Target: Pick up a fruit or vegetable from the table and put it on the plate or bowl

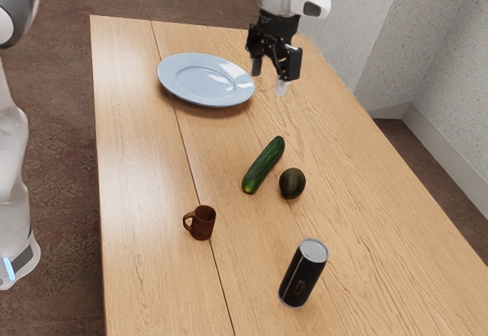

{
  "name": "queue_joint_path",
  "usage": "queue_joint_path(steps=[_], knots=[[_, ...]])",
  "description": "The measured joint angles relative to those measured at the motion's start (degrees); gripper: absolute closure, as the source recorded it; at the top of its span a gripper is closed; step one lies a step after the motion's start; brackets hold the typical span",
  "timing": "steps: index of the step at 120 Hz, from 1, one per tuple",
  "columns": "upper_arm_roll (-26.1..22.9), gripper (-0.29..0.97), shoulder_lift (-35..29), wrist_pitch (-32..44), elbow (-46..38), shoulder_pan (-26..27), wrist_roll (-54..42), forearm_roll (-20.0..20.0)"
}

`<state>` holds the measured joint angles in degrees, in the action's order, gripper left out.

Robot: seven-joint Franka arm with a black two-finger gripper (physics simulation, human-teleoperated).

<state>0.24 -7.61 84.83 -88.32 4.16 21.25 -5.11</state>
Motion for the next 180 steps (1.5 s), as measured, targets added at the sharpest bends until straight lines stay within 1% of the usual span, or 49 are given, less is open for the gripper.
queue_joint_path(steps=[26, 48, 64, 68, 78, 89, 101, 115, 132, 154, 180], knots=[[-0.58, 0.00, 0.93, -1.76, 0.06, 0.20, 13.04, -1.18], [0.29, 0.00, 5.21, -1.99, 0.50, -3.48, 20.90, -1.28], [1.03, 0.00, 6.12, -1.71, 0.17, -5.54, 25.24, -1.08], [1.70, 0.00, 5.59, -0.87, -1.63, -5.32, 26.17, -0.48], [2.42, 0.00, 2.38, 3.56, -10.22, -4.15, 28.33, 1.87], [2.56, 0.00, 3.15, 8.42, -13.69, -1.18, 30.46, 3.11], [3.86, 0.00, 3.37, 13.48, -17.13, 0.40, 32.44, 3.16], [5.73, 0.00, 3.56, 17.61, -19.95, -1.23, 34.34, 2.67], [6.87, 0.00, 4.18, 20.39, -20.65, -3.62, 35.89, 2.51], [6.88, 0.00, 7.16, 23.35, -20.62, -2.83, 37.14, 2.81], [6.00, 0.00, 9.11, 26.02, -20.33, -1.79, 32.09, 4.37]])
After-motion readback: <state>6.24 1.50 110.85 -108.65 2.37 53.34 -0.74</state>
